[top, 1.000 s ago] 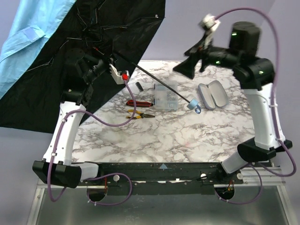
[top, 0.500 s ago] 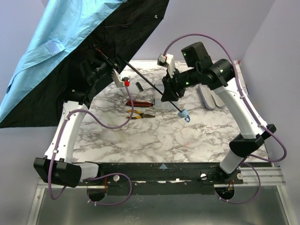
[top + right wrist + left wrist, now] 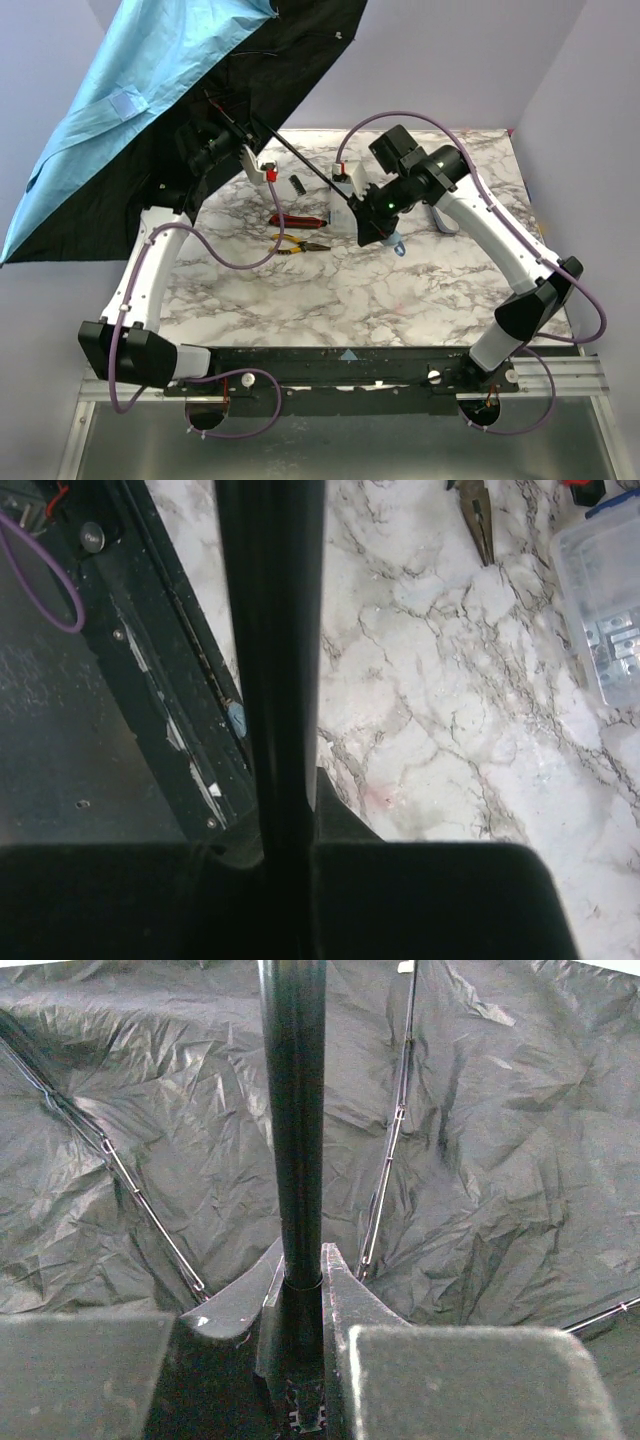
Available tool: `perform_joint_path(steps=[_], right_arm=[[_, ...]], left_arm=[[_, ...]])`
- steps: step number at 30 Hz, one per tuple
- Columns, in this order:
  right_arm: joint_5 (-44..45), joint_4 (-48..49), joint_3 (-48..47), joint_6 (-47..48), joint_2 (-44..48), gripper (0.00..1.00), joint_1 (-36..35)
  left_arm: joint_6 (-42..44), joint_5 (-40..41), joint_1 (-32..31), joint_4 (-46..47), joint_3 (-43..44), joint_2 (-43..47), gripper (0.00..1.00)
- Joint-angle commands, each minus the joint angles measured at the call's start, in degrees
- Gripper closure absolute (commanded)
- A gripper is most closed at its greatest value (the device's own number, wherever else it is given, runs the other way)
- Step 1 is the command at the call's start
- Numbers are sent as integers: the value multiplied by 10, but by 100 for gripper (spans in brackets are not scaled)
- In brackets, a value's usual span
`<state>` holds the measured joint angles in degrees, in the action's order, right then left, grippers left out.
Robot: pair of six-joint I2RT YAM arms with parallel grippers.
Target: Open the umbrella
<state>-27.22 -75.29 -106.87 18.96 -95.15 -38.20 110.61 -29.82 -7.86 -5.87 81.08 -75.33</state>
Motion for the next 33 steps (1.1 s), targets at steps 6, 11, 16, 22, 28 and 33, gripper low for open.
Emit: perform_joint_path(steps=[6, 11, 16, 22, 28, 33], right_arm=[[6, -60, 78, 12, 85, 100, -2], [20, -60, 120, 3, 102, 100, -2], [35, -61, 159, 3, 115, 100, -2], [45, -61, 209, 12, 135, 100, -2], [53, -62, 262, 26, 151, 100, -2], [49, -62, 287, 32, 152, 100, -2]], left_arm=[[39, 133, 127, 140, 92, -105, 86], [44, 168, 174, 156, 171, -172, 82], [44, 203, 200, 158, 248, -228, 76], [28, 247, 224, 124, 333, -280, 88], [33, 294, 262, 110, 418, -343, 89], [29, 337, 280, 104, 452, -374, 90]])
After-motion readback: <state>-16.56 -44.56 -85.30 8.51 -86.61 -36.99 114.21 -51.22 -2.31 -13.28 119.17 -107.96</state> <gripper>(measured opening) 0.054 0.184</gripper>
